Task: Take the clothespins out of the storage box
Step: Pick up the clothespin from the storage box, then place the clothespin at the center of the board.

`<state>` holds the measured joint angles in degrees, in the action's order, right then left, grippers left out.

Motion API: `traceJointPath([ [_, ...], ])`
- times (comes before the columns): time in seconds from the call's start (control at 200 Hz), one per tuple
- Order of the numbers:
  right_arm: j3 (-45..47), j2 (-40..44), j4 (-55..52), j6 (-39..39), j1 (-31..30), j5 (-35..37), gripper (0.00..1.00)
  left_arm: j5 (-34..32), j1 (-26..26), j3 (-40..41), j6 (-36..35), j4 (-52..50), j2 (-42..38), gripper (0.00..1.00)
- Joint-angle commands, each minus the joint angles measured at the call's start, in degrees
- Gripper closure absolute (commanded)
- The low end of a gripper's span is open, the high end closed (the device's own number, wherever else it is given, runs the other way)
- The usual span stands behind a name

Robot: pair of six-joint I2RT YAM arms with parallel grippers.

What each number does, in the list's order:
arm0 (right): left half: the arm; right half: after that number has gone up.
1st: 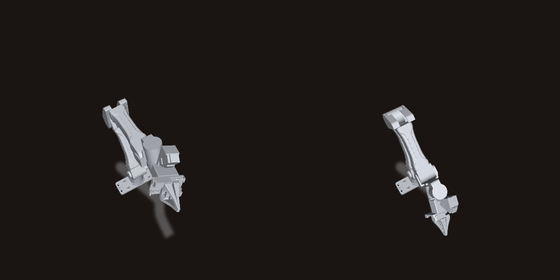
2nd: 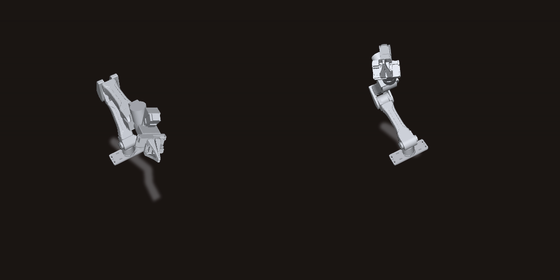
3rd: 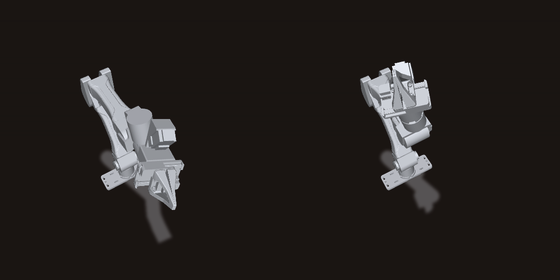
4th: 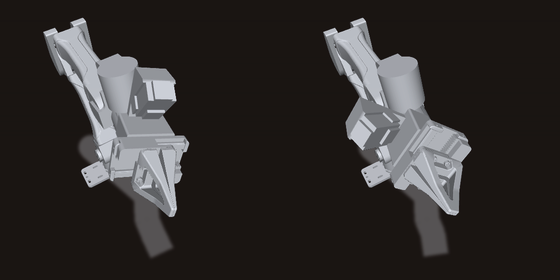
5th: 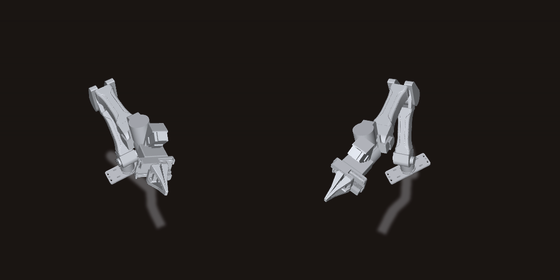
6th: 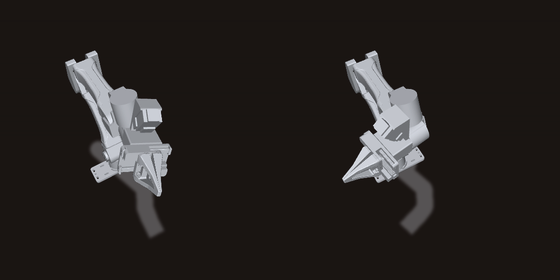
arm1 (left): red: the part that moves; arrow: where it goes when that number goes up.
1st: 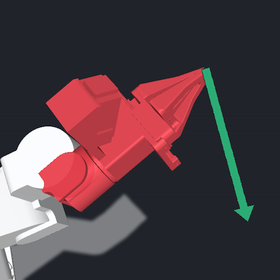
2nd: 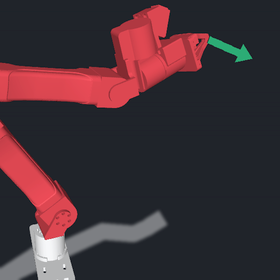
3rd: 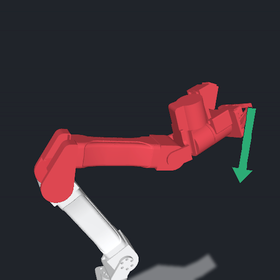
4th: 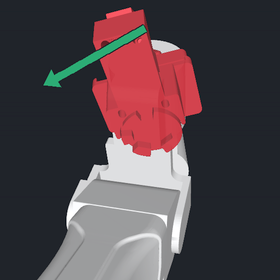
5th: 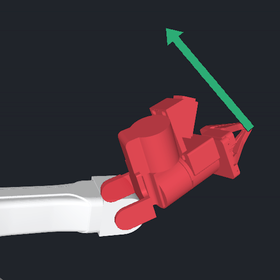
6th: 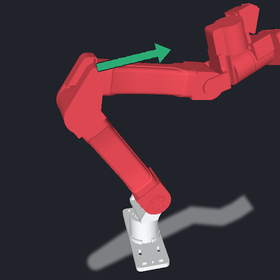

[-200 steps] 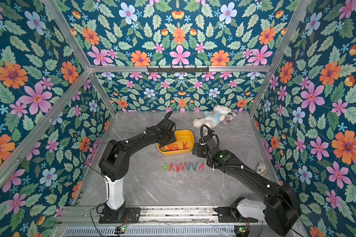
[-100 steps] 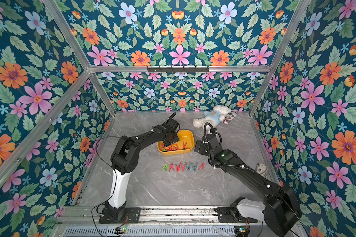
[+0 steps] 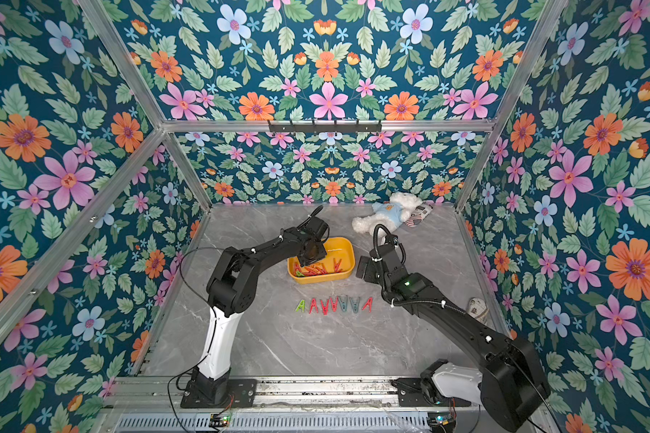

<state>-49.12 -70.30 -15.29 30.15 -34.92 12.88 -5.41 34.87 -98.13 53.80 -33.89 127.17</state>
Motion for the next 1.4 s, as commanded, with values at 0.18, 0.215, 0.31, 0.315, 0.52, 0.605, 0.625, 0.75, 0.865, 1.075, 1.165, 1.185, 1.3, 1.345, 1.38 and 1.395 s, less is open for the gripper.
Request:
traceJointPath([
  [0.18, -0.36, -0.93, 1.2, 0.95, -0.04, -0.75, 0.01, -0.73, -0.42, 0.57, -2.16, -4.59, -0.17, 0.8],
  [0.215, -0.44, -0.93, 1.16, 0.96, -0.02, -0.77, 0.01, -0.82, -0.42, 0.8, -2.21, -4.77, -0.46, 0.83],
  [0.31, -0.11, -0.71, 1.3, 1.4, -0.06, -1.0, 0.01, -1.0, -0.42, 2.06, -2.21, -4.61, -2.0, 0.86],
  [0.315, -0.14, -0.67, 1.26, 1.4, -0.02, -1.05, 0.01, -1.0, -0.42, 2.11, -2.16, -4.61, -2.1, 0.86],
  [0.52, 0.51, -0.11, 3.73, 1.66, -0.05, -3.31, 0.01, -2.03, -0.08, 6.09, -2.88, -4.08, -7.87, 0.94],
  [0.605, 0.93, -0.1, 5.18, 1.64, -0.06, -4.71, 0.01, -2.88, 0.1, 8.0, -3.59, -3.99, -10.98, 0.94],
  [0.625, 1.06, -0.1, 5.6, 1.66, 0.0, -5.22, 0.01, -3.01, 0.11, 8.4, -3.87, -3.99, -11.73, 0.94],
  [0.75, 2.3, -0.25, 8.95, 1.76, -0.06, -8.94, 0.01, -4.6, 0.53, 10.85, -4.96, -5.86, -16.49, 0.95],
  [0.865, 3.39, -0.45, 12.83, 2.05, -0.13, -12.99, 0.01, -5.86, 0.89, 14.93, -5.74, -6.84, -21.64, 0.95],
  [1.075, 3.95, -1.3, 19.54, 1.73, -3.06, -17.16, 0.01, -7.56, 1.67, 22.63, -7.41, -8.51, -31.08, 0.95],
  [1.165, 3.44, -2.52, 21.88, 1.02, -5.6, -17.99, 0.01, -7.99, 1.93, 25.81, -7.66, -9.19, -35.09, 0.94],
  [1.185, 3.23, -2.89, 22.3, 0.9, -6.13, -18.46, 0.01, -8.14, 2.01, 26.48, -7.65, -9.28, -35.97, 0.94],
  [1.3, 2.52, -4.93, 24.86, 1.0, -7.91, -21.52, 0.01, -8.16, 2.21, 30.9, -8.23, -9.61, -41.07, 0.94],
  [1.345, 2.32, -5.51, 25.28, 0.97, -8.65, -21.84, 0.01, -8.08, 2.37, 32.68, -8.66, -9.64, -42.94, 0.94],
  [1.38, 2.11, -5.92, 25.48, 0.96, -9.15, -21.9, 0.01, -7.9, 2.44, 34.08, -9.18, -9.52, -44.28, 0.94],
  [1.395, 1.99, -6.09, 25.57, 0.96, -9.38, -21.93, 0.01, -7.75, 2.48, 34.71, -9.52, -9.4, -44.78, 0.94],
])
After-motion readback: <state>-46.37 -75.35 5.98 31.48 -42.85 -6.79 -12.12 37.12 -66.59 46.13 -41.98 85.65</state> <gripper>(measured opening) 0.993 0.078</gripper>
